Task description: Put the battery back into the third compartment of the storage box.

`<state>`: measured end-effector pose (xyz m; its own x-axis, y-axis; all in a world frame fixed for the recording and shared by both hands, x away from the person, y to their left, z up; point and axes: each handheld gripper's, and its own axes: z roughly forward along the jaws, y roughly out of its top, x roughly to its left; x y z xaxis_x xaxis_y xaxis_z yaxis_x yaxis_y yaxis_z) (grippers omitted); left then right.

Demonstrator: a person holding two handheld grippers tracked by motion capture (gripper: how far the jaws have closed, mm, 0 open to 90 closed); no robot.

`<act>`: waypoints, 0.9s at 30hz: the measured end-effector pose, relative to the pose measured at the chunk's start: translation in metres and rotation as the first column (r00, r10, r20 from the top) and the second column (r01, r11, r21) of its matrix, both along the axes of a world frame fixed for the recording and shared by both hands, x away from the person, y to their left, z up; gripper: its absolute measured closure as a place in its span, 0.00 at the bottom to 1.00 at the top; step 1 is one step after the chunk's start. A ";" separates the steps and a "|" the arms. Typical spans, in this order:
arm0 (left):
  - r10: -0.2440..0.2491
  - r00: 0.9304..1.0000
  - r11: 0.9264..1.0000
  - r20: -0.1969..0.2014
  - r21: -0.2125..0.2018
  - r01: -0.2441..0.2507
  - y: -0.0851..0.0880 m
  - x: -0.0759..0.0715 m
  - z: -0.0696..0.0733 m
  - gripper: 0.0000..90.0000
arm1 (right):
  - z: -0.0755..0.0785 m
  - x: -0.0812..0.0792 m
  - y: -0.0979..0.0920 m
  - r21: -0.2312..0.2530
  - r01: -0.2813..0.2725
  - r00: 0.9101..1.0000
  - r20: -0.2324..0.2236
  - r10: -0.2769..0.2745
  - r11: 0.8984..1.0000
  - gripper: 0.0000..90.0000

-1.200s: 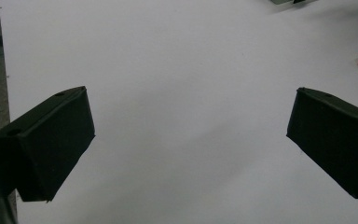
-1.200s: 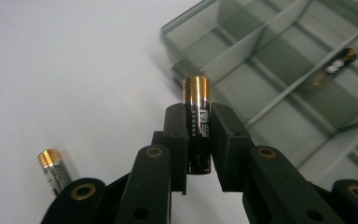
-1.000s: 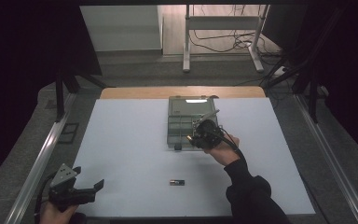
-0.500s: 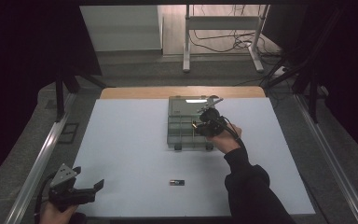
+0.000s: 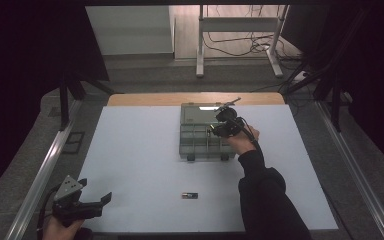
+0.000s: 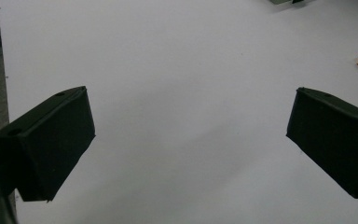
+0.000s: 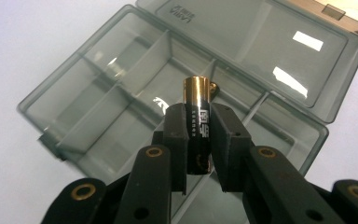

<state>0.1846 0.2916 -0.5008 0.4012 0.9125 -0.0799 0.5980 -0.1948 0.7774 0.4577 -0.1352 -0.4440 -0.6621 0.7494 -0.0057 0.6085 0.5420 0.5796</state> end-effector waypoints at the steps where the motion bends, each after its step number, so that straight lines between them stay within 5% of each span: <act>1: 0.000 1.000 1.000 0.000 0.000 0.000 0.000 0.000 0.000 0.01 | -0.001 0.002 0.000 -0.001 0.003 1.000 0.000 -0.003 1.000 0.85; 17: -0.004 1.000 1.000 0.000 0.002 0.004 0.000 0.000 0.000 0.02 | -0.022 0.025 0.010 -0.060 0.068 0.998 0.000 -0.068 0.996 0.83; 23: -0.004 1.000 1.000 0.000 0.003 0.004 0.000 0.000 0.000 0.02 | -0.017 0.022 0.010 -0.046 0.085 0.995 0.060 -0.082 0.995 0.60; 27: -0.005 1.000 1.000 0.000 0.006 0.005 -0.001 0.000 0.000 0.02 | -0.011 0.017 0.005 0.012 0.064 0.997 0.045 -0.065 0.998 0.38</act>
